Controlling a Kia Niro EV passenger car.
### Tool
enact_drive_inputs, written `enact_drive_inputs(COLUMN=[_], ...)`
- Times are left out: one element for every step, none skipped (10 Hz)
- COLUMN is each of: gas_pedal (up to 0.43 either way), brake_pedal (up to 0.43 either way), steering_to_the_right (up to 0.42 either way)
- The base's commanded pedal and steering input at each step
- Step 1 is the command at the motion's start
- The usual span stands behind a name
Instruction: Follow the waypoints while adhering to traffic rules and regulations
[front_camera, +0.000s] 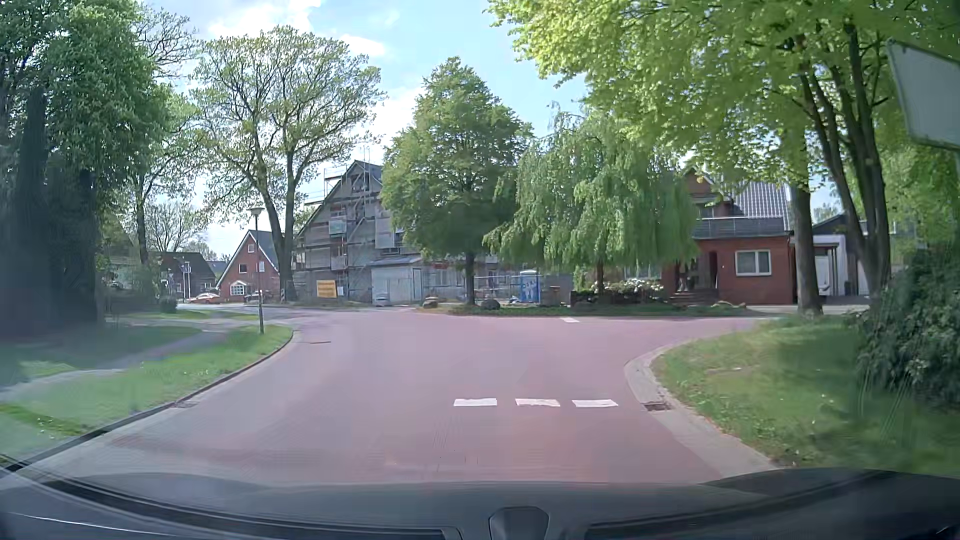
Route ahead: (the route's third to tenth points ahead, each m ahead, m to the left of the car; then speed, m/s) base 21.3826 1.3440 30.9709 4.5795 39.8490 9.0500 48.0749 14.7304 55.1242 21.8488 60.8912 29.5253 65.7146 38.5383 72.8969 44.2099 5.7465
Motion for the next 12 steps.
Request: enact_drive_inputs(gas_pedal=[0.0,0.0,0.0,0.0,0.0,0.0,0.0,0.0,0.0,0.0,0.0,0.028], brake_pedal=[0.0,0.0,0.0,0.0,0.0,0.0,0.0,0.0,0.0,0.0,0.0,0.0], steering_to_the_right=[-0.005,-0.005,-0.005,-0.005,-0.005,-0.005,-0.005,-0.005,-0.007,-0.009,-0.012,-0.016])
